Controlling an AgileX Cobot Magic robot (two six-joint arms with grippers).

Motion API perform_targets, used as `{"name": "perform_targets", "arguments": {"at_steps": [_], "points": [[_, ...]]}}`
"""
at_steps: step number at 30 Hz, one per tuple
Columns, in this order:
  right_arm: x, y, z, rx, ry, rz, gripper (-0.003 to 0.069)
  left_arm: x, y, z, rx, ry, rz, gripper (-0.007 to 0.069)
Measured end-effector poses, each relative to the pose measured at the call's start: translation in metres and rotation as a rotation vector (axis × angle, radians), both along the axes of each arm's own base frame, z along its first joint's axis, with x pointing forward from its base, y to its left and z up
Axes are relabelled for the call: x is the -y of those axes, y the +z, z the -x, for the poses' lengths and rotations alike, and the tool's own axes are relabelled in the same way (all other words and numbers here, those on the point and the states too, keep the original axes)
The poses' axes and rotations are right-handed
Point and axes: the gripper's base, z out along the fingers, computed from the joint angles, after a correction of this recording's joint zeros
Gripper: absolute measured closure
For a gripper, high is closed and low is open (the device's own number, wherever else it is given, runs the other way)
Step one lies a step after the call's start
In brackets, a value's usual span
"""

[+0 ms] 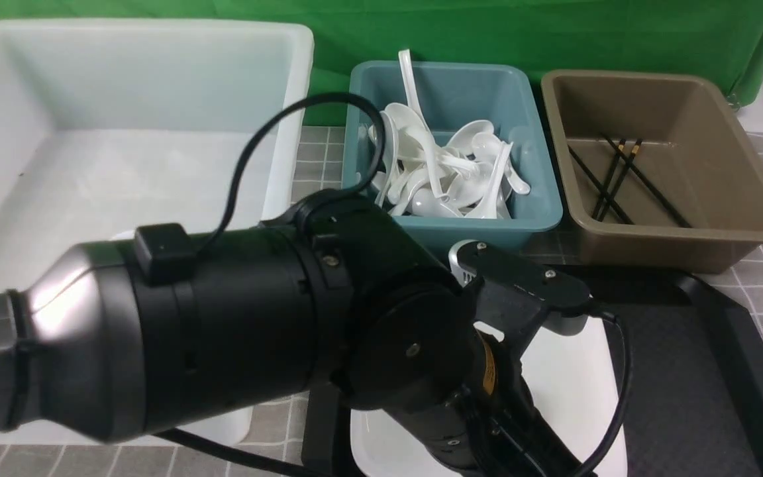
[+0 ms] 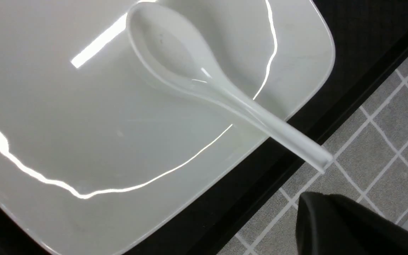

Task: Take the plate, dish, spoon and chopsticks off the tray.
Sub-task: Use the left arm to grab a soup spoon from the plate

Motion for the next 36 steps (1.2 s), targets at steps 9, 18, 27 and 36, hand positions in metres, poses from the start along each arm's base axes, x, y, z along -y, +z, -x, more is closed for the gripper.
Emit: {"name": "perform_targets", "arguments": {"at_steps": [9, 18, 27, 36], "points": [[0.0, 0.0, 0.0, 0.001, 0.0, 0.001, 0.0477, -0.001, 0.0, -0.001, 0.015, -0.006, -0.013, 0.0603], [0.0, 0.0, 0.0, 0.001, 0.001, 0.002, 0.0461, -0.002, 0.0, -0.003, 0.005, 0.018, -0.014, 0.0582], [-0.001, -0.005, -0.001, -0.006, 0.002, 0.012, 0.0442, -0.002, -0.015, -0.025, -0.101, 0.15, 0.055, 0.0333], [-0.003, -0.004, -0.002, 0.021, 0.031, 0.014, 0.0442, 0.032, -0.055, -0.035, -0.254, 0.209, -0.02, 0.0244]]}}
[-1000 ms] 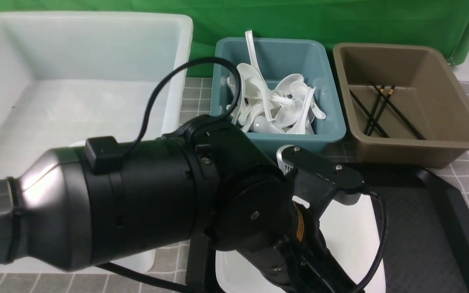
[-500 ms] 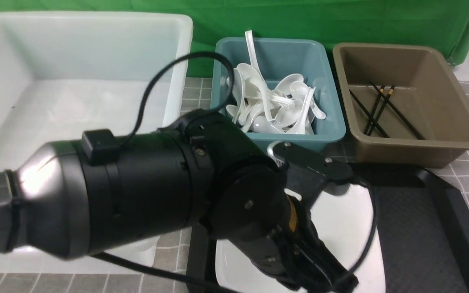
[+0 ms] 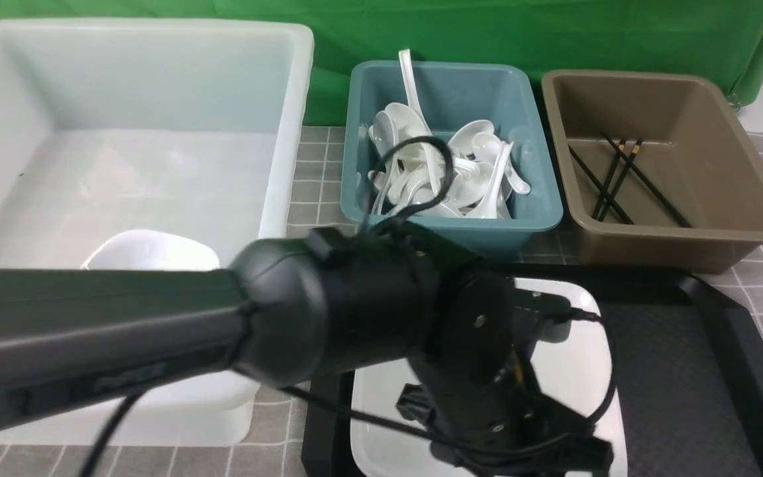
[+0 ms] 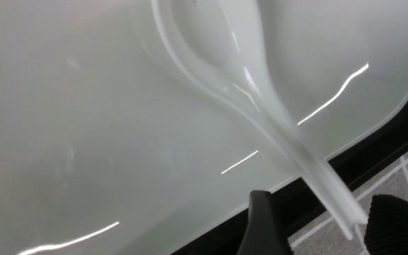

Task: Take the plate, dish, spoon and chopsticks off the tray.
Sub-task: Use the left arm to grab a soup spoon from the plate

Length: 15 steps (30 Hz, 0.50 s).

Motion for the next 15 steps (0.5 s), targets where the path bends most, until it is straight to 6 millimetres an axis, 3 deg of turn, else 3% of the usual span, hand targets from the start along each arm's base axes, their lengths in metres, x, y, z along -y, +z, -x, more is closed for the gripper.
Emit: {"name": "perform_targets", "arguments": {"at_steps": [6, 15], "points": [[0.0, 0.0, 0.0, 0.013, 0.025, 0.024, 0.0442, 0.017, 0.0, -0.014, -0.004, 0.013, -0.03, 0.0244], [0.0, 0.0, 0.0, 0.043, 0.087, 0.081, 0.0431, 0.025, -0.03, -0.021, -0.078, 0.041, -0.176, 0.0244]]}}
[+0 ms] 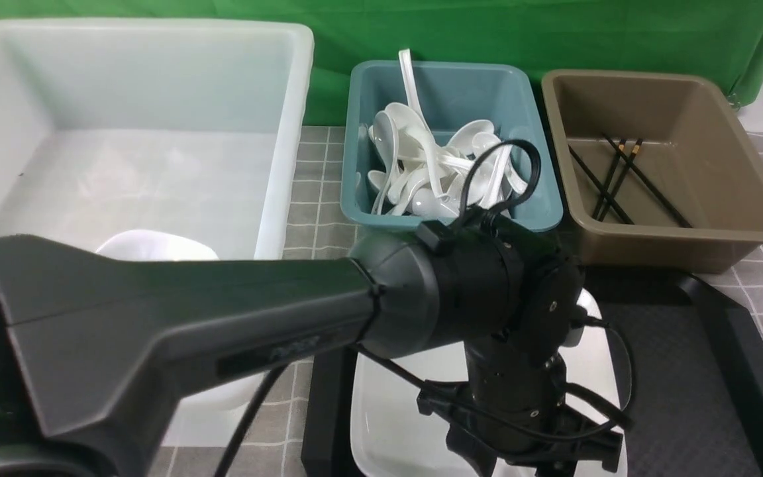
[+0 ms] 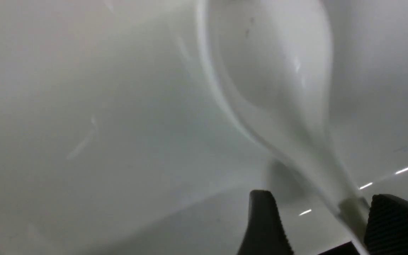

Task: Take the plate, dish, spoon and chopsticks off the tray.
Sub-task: Use the left arm to grab a soup spoon from the plate

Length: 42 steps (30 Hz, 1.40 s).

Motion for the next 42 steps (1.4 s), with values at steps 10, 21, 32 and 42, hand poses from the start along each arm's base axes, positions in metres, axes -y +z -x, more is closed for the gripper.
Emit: {"name": "perform_targets", "arguments": {"at_steps": [10, 21, 32, 42], "points": [[0.0, 0.0, 0.0, 0.023, 0.045, 0.044, 0.0424, -0.003, -0.002, -0.008, 0.088, -0.049, -0.059, 0.0324], [0.0, 0.0, 0.0, 0.02, 0.048, 0.053, 0.0423, -0.001, -0.002, -0.007, 0.083, -0.091, -0.033, 0.0582], [0.001, -0.001, 0.0, 0.017, 0.047, 0.057, 0.0422, -0.001, -0.002, -0.008, 0.096, -0.113, -0.036, 0.053], [0.001, -0.001, 0.0, 0.015, 0.046, 0.058, 0.0422, 0.002, 0.006, -0.012, 0.132, -0.126, -0.031, 0.0215]]}}
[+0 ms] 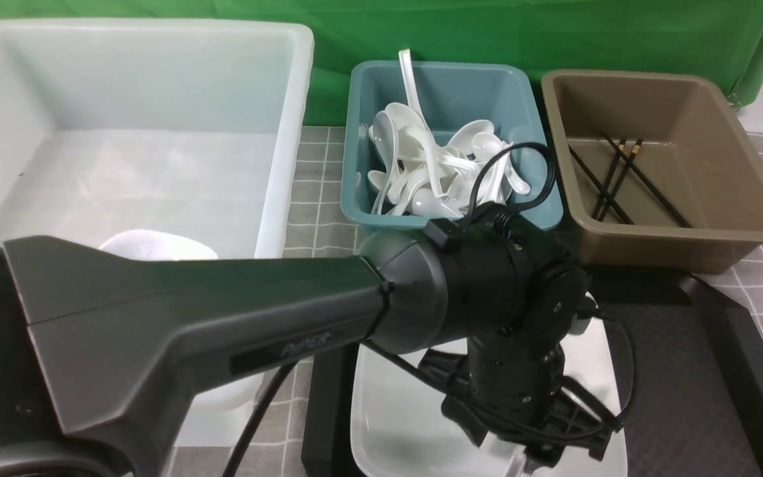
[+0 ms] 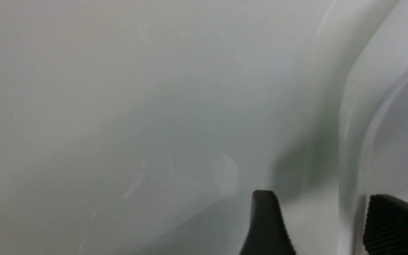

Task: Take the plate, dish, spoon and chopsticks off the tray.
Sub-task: Use the left arm to grab a soup spoon from the plate

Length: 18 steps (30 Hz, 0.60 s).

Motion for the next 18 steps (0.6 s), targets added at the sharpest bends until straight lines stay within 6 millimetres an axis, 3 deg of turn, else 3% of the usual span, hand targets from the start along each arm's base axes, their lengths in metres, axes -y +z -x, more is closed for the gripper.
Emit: {"name": "perform_targets", "arguments": {"at_steps": [3, 7, 13, 18], "points": [[0.0, 0.0, 0.0, 0.0, 0.0, 0.0, 0.0422, 0.004, 0.01, -0.002, 0.028, -0.028, 0.03, 0.0167], [0.0, 0.0, 0.0, -0.001, 0.0, 0.0, 0.0422, 0.004, 0.008, -0.003, 0.032, -0.068, 0.021, 0.0165], [0.0, 0.0, 0.0, -0.001, 0.0, 0.0, 0.0422, 0.004, -0.015, -0.002, -0.022, -0.077, -0.05, 0.0221], [0.0, 0.0, 0.0, -0.001, 0.0, -0.001, 0.0422, 0.005, -0.018, -0.004, -0.018, -0.083, -0.058, 0.0291]]}}
